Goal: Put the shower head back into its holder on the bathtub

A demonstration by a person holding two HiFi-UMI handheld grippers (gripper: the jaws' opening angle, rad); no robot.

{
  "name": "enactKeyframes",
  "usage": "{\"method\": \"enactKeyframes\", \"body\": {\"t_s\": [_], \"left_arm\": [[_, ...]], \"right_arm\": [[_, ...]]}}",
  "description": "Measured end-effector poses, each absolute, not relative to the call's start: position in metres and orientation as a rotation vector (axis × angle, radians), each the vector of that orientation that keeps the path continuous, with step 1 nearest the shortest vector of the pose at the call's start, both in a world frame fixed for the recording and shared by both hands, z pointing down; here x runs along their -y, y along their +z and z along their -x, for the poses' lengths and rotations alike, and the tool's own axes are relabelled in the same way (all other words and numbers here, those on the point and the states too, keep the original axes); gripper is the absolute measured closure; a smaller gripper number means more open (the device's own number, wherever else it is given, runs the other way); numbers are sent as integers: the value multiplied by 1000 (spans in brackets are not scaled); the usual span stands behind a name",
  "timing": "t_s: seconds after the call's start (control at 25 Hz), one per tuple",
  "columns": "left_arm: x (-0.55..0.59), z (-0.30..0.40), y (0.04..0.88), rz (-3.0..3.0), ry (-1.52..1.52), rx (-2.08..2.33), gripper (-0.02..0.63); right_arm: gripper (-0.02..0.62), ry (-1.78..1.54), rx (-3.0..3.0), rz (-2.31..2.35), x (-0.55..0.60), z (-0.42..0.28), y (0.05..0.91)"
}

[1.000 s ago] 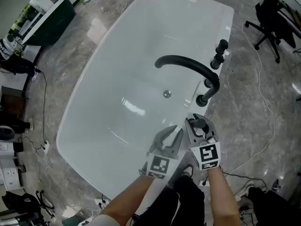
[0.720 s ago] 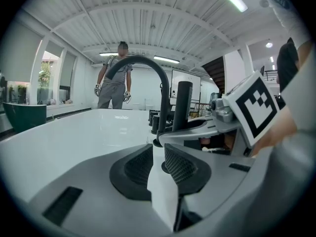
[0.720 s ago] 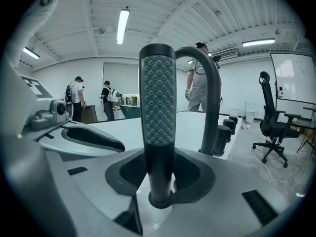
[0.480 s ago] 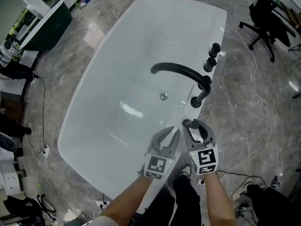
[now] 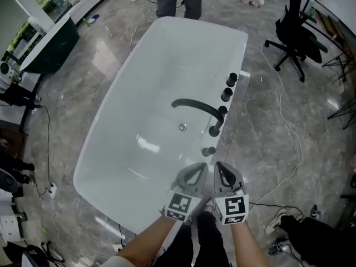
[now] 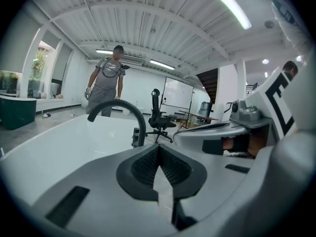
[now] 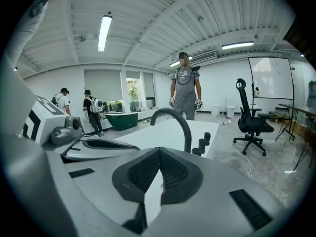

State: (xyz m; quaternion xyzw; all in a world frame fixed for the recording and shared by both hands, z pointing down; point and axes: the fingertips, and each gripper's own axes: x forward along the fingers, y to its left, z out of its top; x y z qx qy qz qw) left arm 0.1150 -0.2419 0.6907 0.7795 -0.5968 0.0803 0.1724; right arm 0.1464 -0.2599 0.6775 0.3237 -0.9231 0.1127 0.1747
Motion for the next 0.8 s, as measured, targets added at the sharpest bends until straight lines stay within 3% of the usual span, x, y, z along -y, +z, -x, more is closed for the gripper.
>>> {"method": "enactKeyframes", "body": {"t_s": [0.44,0.8], "left_arm": [[204,-139,509,-2272,121,1665,601],[192,-157,463,-2354,132,1644,601]], "right_arm": [[583,251,2727,-1005,213,-175,489],[584,200,2759,-1100,195,-184,444]]}}
